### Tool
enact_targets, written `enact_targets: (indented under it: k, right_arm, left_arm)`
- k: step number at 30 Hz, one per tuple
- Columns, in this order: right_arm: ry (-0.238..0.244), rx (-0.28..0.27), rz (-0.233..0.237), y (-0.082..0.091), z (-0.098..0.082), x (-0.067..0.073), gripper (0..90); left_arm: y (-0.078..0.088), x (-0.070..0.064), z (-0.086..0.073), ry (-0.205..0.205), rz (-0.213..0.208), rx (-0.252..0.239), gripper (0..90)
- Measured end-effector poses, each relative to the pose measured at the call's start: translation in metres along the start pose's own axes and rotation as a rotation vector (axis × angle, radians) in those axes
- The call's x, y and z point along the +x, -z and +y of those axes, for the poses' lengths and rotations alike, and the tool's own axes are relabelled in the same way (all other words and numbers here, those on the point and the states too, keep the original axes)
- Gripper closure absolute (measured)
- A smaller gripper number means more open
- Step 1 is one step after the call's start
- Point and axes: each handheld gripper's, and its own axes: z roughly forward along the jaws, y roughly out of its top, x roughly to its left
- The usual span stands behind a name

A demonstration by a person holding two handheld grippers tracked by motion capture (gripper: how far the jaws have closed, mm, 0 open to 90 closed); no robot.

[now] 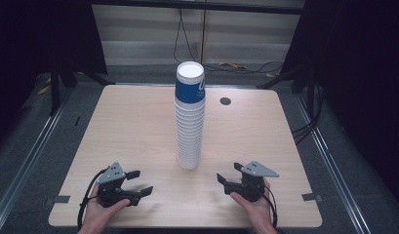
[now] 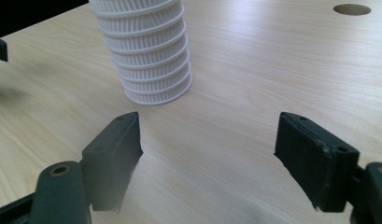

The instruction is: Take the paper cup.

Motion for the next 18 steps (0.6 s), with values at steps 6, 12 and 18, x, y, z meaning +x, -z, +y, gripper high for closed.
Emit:
enact_targets:
  k: [6, 12, 18]
  right_arm:
    - [-0.003, -0.022, 0.014, 0.0, 0.002, 0.0, 21.9]
    - [0.003, -0.021, 0.039, 0.001, 0.005, -0.001, 19.5]
    - [0.017, -0.036, 0.052, 0.002, 0.011, 0.003, 19.2]
  left_arm:
    - [-0.002, 0.002, 0.001, 0.026, -0.009, 0.007, 22.0]
    - [-0.001, 0.001, 0.001, 0.011, -0.005, 0.006, 22.5]
    - [0.001, -0.001, 0.001, -0.011, -0.007, 0.002, 20.0]
